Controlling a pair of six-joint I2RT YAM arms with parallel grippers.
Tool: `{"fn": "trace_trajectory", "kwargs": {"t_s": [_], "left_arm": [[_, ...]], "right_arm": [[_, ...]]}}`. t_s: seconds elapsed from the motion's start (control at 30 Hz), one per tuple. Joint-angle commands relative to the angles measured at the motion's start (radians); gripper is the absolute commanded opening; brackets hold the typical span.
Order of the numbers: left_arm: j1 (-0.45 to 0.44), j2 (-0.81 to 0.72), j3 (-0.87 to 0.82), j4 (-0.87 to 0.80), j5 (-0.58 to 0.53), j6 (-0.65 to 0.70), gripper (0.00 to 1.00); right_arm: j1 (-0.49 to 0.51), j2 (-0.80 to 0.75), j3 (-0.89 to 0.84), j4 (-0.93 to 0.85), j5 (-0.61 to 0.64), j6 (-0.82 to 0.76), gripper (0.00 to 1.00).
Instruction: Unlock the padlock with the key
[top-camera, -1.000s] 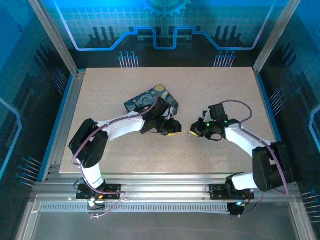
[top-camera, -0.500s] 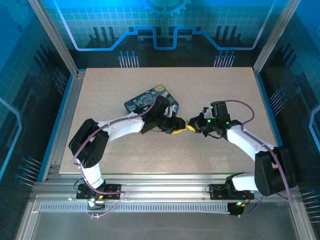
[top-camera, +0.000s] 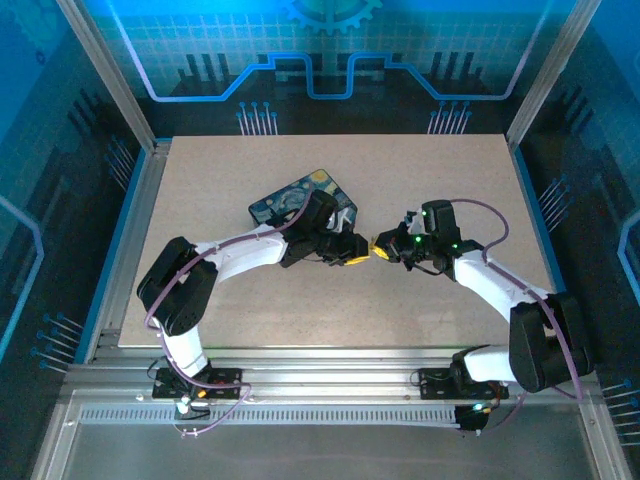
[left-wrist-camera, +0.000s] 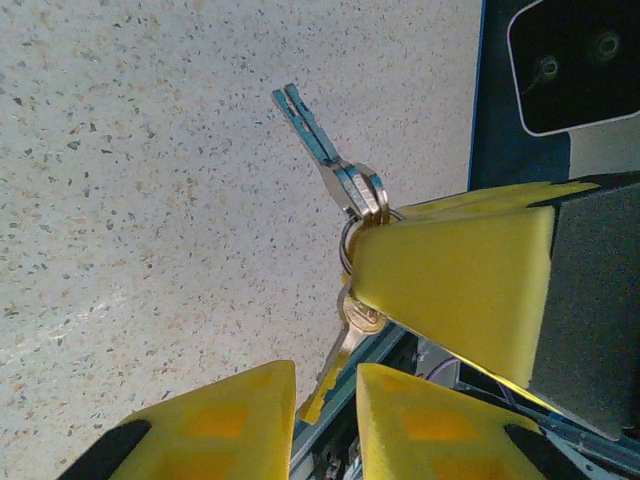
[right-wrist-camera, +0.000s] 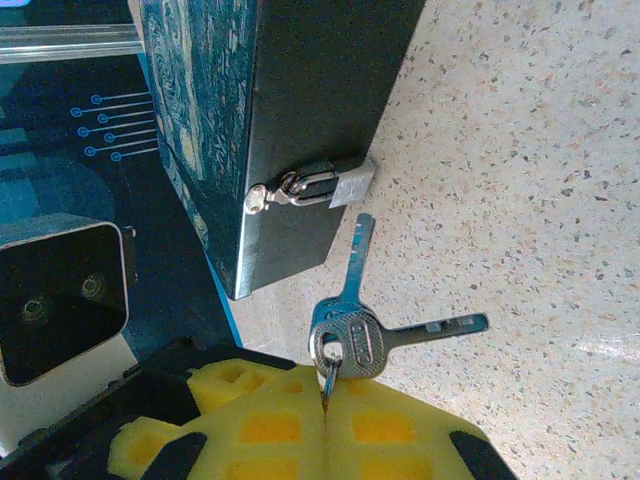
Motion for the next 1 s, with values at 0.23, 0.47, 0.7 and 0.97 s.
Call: {"fn": "trace_trajectory", "kwargs": {"t_s": [0.23, 0.47, 0.7, 0.97], "left_arm": [[0.022, -0.017, -0.017, 0.023, 0.016, -0.012, 0.18], [0.039, -0.025, -0.037, 0.015, 0.021, 0.023, 0.01], [0.056, -0.058, 0.019, -0.298, -0.006, 0.369, 0.00], [0.061, -0.071, 0.084, -0.465, 0.112, 0.667, 0.00]], "right_arm": [[0.024, -0.002, -0.014, 0.034, -0.045, 0.003, 0.03], [0.024, -0.002, -0.006, 0.005, -0.047, -0.023, 0.12], [-0.049, -0.025, 0.063, -0.263, -0.007, -0.306, 0.39], [-0.119, -0.004, 0.086, -0.249, -0.265, -0.750, 0.45]]}}
